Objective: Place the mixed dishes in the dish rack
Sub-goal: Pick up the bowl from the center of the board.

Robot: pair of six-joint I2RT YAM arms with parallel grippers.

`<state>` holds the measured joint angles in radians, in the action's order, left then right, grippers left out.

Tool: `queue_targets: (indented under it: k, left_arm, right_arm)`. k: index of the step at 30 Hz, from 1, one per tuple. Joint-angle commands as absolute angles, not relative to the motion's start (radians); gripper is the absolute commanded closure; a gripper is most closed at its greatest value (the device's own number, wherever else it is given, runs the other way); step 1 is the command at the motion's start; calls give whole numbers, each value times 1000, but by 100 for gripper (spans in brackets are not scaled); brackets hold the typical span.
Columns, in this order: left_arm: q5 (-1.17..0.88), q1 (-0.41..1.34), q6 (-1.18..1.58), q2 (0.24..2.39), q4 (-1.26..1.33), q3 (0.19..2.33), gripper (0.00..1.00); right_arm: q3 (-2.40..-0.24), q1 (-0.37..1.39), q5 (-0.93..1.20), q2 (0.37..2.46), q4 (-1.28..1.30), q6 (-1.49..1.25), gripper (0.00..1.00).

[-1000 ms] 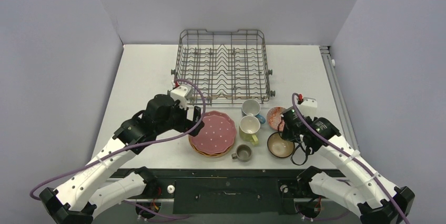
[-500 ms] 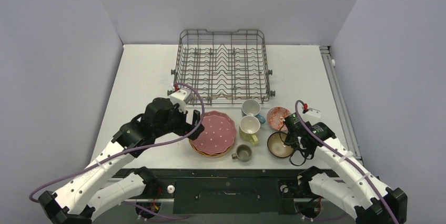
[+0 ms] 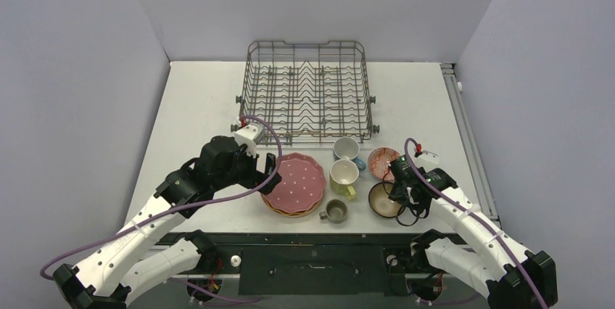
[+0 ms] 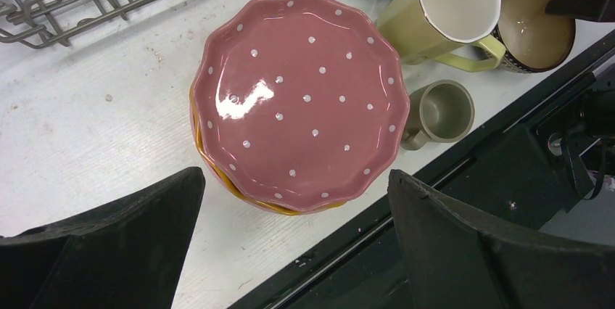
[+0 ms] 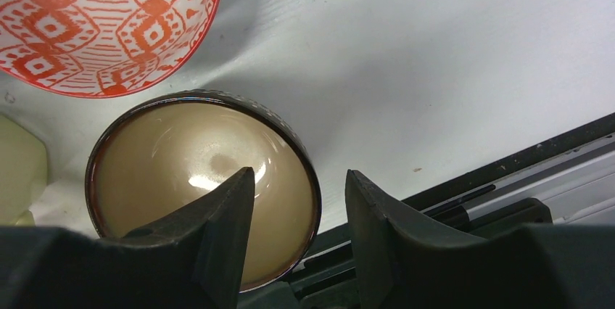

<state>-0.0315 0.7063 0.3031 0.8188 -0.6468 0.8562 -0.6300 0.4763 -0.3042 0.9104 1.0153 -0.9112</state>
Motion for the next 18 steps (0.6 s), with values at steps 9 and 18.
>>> queue_targets:
  k: [9,18]
  left_arm:
    - [-31,710,298,804,-613,855,4]
    - [-35,710,295,805,-613,853,4]
  right_arm:
    - [-595,472,-298,910,986,-966,59]
    - [-547,476,-265,913,941,-985,68]
